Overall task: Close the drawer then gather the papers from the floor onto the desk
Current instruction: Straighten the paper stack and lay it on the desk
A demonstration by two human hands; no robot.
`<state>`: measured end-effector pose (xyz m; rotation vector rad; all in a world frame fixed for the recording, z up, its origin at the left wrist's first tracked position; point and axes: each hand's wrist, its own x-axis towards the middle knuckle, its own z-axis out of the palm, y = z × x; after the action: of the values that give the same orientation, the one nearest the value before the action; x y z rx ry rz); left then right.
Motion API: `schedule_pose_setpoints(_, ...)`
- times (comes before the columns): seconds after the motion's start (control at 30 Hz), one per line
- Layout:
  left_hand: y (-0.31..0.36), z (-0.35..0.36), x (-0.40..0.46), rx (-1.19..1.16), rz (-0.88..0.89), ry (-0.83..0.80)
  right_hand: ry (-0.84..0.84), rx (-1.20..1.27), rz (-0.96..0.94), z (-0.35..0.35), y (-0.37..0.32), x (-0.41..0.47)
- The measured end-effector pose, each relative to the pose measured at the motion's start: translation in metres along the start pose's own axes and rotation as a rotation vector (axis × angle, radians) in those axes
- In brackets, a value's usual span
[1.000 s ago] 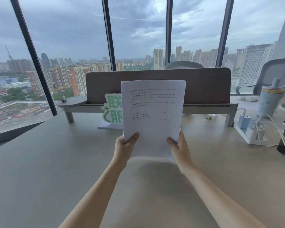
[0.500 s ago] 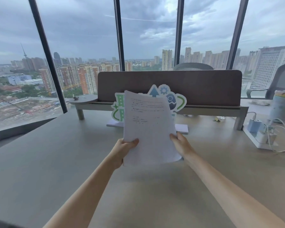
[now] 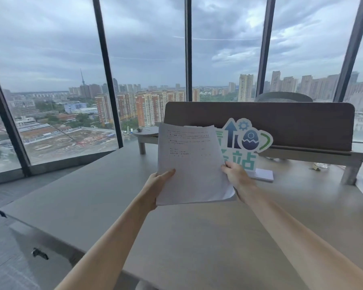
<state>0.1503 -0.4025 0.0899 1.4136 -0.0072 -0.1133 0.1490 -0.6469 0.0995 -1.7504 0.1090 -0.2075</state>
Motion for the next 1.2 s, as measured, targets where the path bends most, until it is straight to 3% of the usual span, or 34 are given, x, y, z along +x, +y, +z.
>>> schedule_pose_setpoints(0.33, 0.014, -0.093, -0.01, 0.008, 0.063, 0.304, -0.157, 0.097, 0.055, 0.11, -0.012, 0.012)
schedule_pose_setpoints(0.73, -0.014, -0.245, 0.057, 0.352, 0.041, 0.635, -0.36, 0.083, 0.209, 0.253, 0.02, 0.081)
schedule_pose_setpoints(0.97, -0.012, -0.301, 0.126, 0.492, 0.02, 0.612, -0.395, -0.09, 0.112, 0.308, 0.032, 0.147)
schedule_pose_setpoints(1.2, 0.001, -0.314, 0.155, 0.694, -0.009, 0.543, -0.409, -0.128, 0.108, 0.329, 0.032, 0.173)
